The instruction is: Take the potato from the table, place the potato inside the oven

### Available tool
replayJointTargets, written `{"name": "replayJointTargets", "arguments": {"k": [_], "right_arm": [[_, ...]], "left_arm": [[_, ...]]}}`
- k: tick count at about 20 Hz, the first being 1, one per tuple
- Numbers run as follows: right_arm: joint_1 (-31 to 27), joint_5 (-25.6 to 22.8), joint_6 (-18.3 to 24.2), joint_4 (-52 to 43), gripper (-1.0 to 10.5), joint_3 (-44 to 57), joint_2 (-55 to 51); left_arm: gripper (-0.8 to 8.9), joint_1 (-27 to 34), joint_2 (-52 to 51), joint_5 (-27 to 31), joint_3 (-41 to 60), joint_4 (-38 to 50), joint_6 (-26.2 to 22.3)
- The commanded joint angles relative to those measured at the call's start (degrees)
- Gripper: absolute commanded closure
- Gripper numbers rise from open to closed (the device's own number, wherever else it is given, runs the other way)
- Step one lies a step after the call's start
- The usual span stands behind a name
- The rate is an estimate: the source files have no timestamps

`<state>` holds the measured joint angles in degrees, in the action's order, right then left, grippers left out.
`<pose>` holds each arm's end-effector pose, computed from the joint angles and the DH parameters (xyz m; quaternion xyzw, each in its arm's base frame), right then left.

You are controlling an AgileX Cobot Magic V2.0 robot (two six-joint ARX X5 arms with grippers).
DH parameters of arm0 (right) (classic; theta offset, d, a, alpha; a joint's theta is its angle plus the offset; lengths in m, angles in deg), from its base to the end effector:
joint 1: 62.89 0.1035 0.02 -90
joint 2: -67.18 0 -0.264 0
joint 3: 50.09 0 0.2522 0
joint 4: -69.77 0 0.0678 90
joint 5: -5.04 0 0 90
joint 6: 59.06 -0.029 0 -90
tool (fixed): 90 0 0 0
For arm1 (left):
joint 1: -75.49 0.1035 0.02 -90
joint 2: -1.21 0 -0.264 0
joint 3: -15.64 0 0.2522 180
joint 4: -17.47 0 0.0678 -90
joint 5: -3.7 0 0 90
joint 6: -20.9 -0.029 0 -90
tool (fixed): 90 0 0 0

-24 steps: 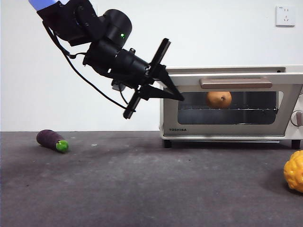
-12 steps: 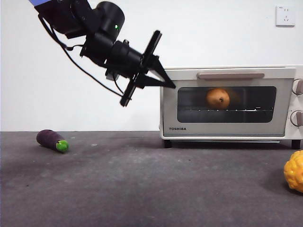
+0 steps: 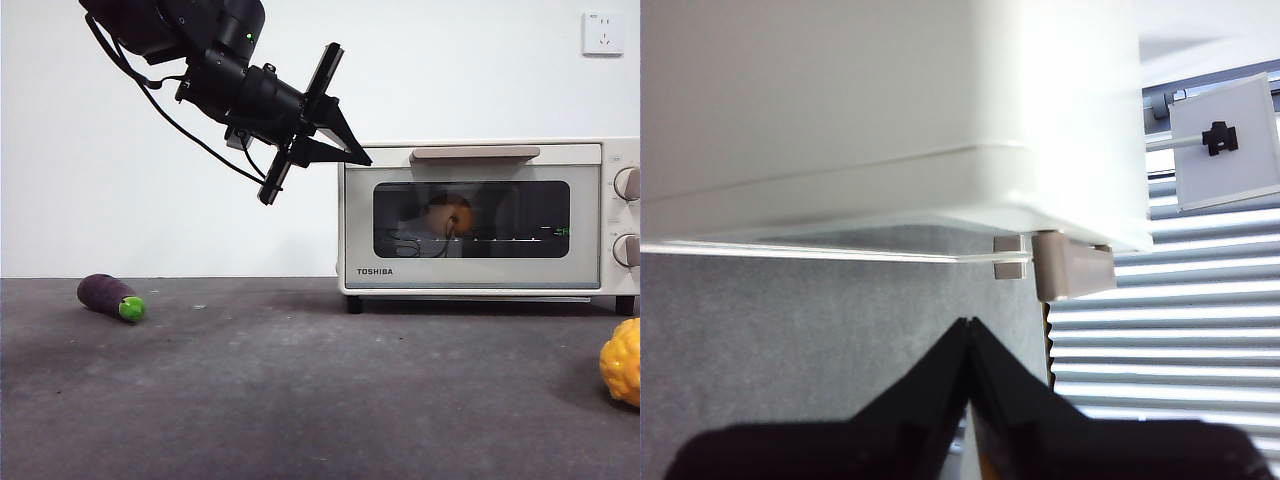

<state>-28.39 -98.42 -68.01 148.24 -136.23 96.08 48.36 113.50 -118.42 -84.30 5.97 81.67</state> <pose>0.0161 0.0028 0.4084 0.0008 0.1818 0.1658 0.9693 0.3943 -0.2194 0.2565 -0.4380 0.4227 -0.3128 0.7291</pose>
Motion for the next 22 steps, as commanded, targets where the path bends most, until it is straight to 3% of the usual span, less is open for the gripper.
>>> {"name": "replayJointTargets", "arguments": {"k": [1,6,13,19,22], "right_arm": [[0.09,-3.04,0.57,0.72,9.5,-0.09,-0.13],[0.09,-9.38,0.31,4.55,9.5,-0.09,0.00],[0.09,-9.66,-0.11,10.67,9.5,-0.09,0.17],[0.09,-9.75,0.00,13.05,9.5,-0.09,0.17],[0.09,-9.75,0.00,13.99,9.5,-0.09,0.17]], "left_arm": [[8.20,0.11,0.37,-1.70,0.04,0.39,0.20],[8.19,-0.04,-0.39,-5.92,0.02,0.44,2.08],[8.19,-0.55,-6.69,-6.84,0.02,0.39,-1.62],[8.19,-0.55,-14.86,-6.86,0.02,-0.63,-9.99],[8.18,-0.55,-20.04,-6.54,0.02,-4.90,-18.34]]}}
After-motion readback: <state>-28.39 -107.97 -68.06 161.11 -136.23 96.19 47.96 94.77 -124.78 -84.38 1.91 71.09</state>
